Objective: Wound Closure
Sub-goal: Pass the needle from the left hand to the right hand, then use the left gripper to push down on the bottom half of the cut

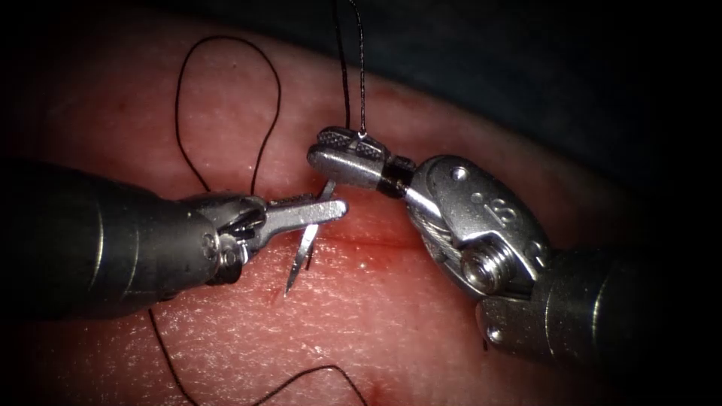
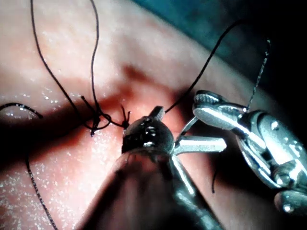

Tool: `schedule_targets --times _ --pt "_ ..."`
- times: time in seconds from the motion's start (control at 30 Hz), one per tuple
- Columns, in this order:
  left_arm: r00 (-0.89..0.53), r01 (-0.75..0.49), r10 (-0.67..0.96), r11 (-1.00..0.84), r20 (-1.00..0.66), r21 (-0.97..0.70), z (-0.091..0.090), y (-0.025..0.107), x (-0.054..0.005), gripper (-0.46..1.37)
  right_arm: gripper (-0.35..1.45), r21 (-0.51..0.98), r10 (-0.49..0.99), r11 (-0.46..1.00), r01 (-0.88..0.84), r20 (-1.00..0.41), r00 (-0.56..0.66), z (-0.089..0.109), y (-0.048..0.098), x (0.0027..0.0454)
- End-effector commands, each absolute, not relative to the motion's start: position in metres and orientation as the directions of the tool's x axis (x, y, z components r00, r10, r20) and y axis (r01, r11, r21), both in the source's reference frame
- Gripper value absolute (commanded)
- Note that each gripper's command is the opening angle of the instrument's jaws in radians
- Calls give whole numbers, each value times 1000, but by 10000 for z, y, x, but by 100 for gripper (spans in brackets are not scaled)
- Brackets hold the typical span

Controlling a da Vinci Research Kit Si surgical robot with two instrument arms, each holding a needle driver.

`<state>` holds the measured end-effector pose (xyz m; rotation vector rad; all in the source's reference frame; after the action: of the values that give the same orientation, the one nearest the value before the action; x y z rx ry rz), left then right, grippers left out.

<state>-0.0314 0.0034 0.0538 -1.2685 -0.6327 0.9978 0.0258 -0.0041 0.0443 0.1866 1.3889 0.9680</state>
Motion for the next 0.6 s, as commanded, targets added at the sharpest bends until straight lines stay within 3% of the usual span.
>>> schedule_targets --times 0.03,0.23,0.6 --pt "447 -281 877 -49 -175 -959 538 31 -314 124 -35 626 662 623 -469 -741 -112 442 -40 256" --pt "388 -350 862 -190 -326 -918 537 30 -312 130 -35 592 636 662 -460 -768 -73 443 -35 225" --pt "295 -333 872 -289 -391 -897 533 23 -303 134 -35 567 615 694 -444 -787 -44 435 -25 183"
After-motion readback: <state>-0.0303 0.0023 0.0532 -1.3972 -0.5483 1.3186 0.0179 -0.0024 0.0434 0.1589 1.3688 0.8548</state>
